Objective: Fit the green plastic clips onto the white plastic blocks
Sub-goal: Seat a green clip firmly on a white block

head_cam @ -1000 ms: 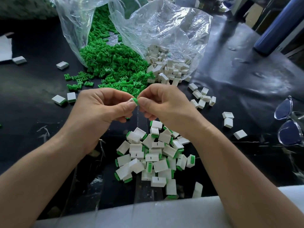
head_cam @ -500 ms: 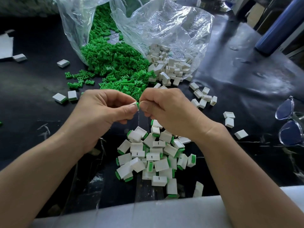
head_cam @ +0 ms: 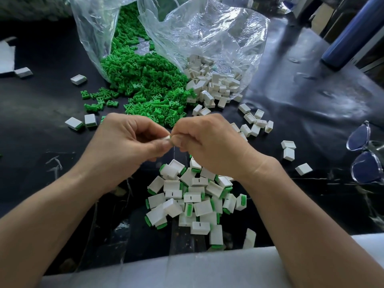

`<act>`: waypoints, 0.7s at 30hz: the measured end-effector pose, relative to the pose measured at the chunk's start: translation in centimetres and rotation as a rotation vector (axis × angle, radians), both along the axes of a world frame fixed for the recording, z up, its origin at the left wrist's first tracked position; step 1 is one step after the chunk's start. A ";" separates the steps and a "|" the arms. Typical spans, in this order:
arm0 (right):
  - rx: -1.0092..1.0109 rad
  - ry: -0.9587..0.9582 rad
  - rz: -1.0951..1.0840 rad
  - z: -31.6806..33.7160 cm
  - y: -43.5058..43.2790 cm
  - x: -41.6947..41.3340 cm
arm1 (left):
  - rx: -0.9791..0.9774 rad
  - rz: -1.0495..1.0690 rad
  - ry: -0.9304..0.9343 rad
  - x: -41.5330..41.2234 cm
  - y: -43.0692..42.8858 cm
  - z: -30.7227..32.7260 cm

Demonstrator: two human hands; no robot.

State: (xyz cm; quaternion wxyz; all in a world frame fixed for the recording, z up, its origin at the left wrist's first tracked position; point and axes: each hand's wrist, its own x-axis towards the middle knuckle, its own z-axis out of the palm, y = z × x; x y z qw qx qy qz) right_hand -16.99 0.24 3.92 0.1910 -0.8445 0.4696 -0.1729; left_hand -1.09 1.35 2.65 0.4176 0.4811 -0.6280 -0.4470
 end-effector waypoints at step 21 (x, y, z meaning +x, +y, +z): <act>1.031 -0.941 -0.075 1.1 0.7 1.3 | 0.047 -0.076 0.412 -0.7 0.3 0.6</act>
